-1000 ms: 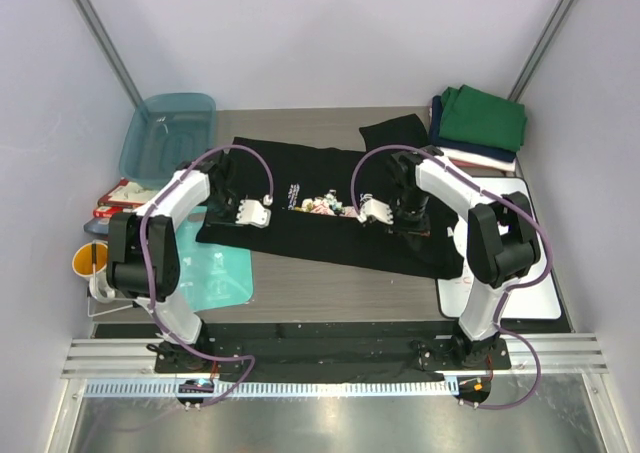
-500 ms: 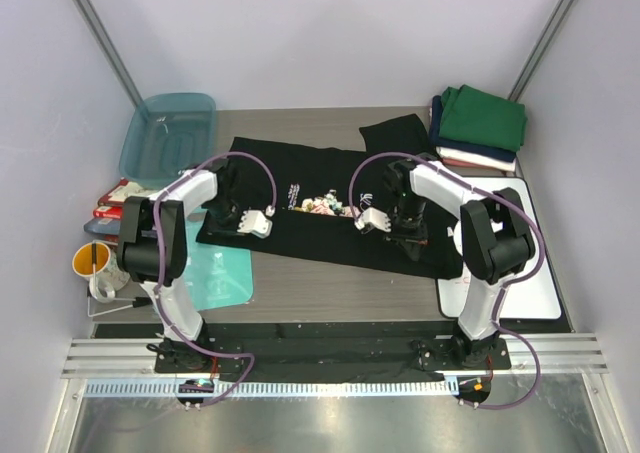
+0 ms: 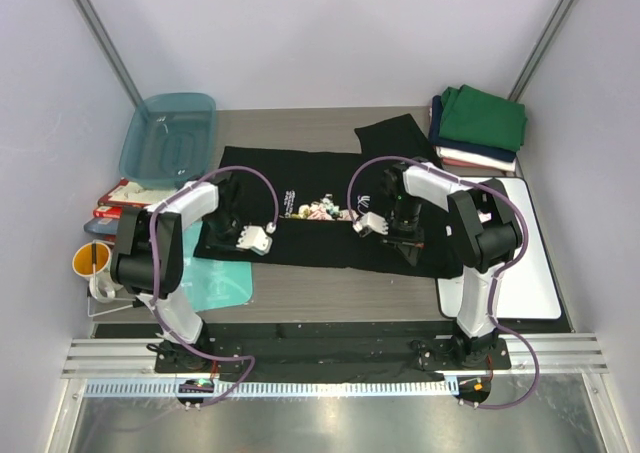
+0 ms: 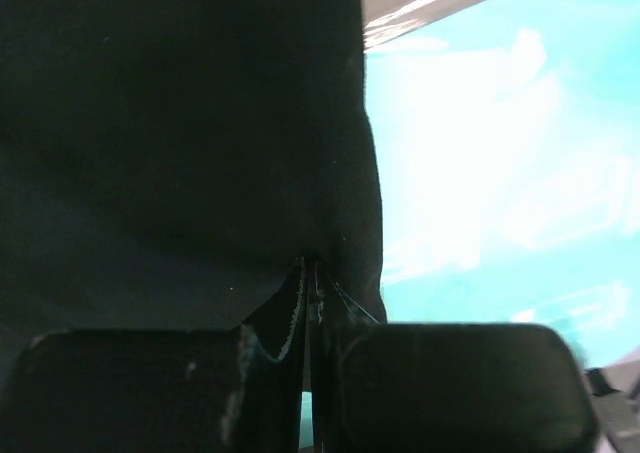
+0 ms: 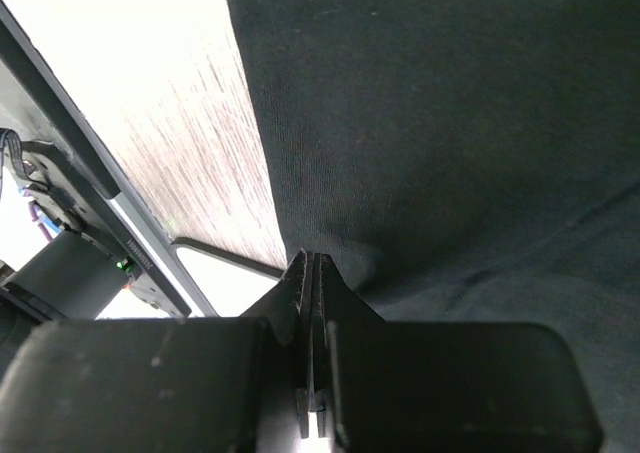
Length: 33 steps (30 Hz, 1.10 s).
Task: Fold and stack the t-shirts
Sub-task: Fold the flattened tshirt in 1/3 of the way, then grap the side of the flattened tshirt furthest away from the robot with both arms
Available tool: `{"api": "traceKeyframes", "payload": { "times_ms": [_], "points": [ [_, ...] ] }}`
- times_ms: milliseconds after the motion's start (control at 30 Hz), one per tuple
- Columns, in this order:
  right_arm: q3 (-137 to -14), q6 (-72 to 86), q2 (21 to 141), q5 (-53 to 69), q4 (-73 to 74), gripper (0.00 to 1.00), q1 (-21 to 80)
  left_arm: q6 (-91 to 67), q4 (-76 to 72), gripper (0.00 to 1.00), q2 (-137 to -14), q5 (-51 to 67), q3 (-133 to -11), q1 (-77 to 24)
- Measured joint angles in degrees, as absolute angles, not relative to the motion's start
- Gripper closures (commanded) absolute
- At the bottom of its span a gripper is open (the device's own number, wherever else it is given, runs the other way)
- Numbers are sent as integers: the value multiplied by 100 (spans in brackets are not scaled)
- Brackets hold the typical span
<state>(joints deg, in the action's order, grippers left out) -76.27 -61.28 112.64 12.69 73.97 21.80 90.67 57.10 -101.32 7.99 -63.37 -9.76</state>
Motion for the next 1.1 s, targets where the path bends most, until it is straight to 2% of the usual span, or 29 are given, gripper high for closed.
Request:
{"api": "traceKeyframes", "payload": {
  "times_ms": [300,433,467,500,533,600,633,700,800,967,1000,1100],
  "points": [
    [-8058,-6114,11249,1406,7583,98,1999,9083,6178,100,-9789,849,-5826,-1334],
    [-8357,-6187,11227,1450,7596,92,1933,9201,6453,99,-9542,1050,-5492,-1546],
    [-8440,-6202,11222,1463,7603,88,1916,9218,6523,94,-9452,1118,-5382,-1619],
    [-8549,-6213,11220,1485,7625,83,1894,9216,6602,79,-9358,1199,-5277,-1682],
    [-8674,-6215,11222,1514,7638,73,1865,9203,6665,45,-9273,1256,-5192,-1732],
    [-8986,-6154,11222,1581,7664,65,1813,9107,6702,34,-9174,1315,-5146,-1800],
    [-9183,-6110,11233,1610,7684,58,1782,8875,6702,22,-9161,1293,-5216,-1798],
    [-9699,-5994,11303,1710,7730,55,1704,8637,6694,7,-9216,1236,-5492,-1708],
    [-10781,-5697,11625,1824,7776,51,1494,8158,6598,0,-9472,1188,-6466,-1365],
    [-13135,-4727,12726,1925,7496,48,991,7148,5636,0,-10248,805,-8344,-781],
    [-13408,-4578,12895,1914,7384,43,930,7011,5483,0,-10462,709,-8648,-720],
    [-13830,-4075,13305,1774,6639,38,722,6624,5072,2,-11316,456,-9647,-554]
  ]
}}
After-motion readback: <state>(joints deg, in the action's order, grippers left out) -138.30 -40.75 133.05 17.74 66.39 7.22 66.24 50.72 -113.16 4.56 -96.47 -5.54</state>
